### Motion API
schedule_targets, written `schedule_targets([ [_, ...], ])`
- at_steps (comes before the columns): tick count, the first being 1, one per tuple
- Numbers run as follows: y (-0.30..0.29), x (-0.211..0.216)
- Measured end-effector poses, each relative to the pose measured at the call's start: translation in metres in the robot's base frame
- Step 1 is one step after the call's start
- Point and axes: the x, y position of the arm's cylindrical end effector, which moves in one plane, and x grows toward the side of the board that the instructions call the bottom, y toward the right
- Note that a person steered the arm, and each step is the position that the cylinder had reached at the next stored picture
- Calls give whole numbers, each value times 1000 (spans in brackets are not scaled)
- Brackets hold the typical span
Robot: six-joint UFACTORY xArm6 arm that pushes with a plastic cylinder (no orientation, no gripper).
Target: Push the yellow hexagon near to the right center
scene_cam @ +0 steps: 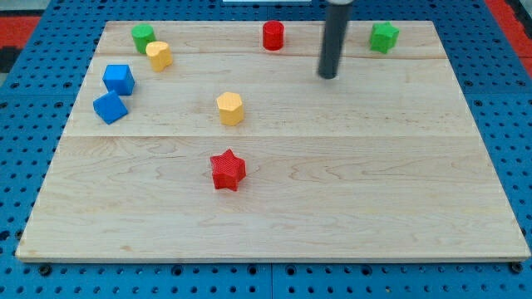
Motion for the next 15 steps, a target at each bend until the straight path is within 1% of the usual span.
schedule_targets([
  [1, -90, 1],
  [2, -150, -2],
  [3, -193, 21],
  [4, -210, 21],
  [7, -207, 21],
  [8, -200, 27],
  [9, -192, 66],
  [10, -132, 72],
  [11, -108, 59],
  [12, -32, 64],
  [13, 25, 64],
  [14, 34, 72],
  [15, 12, 63],
])
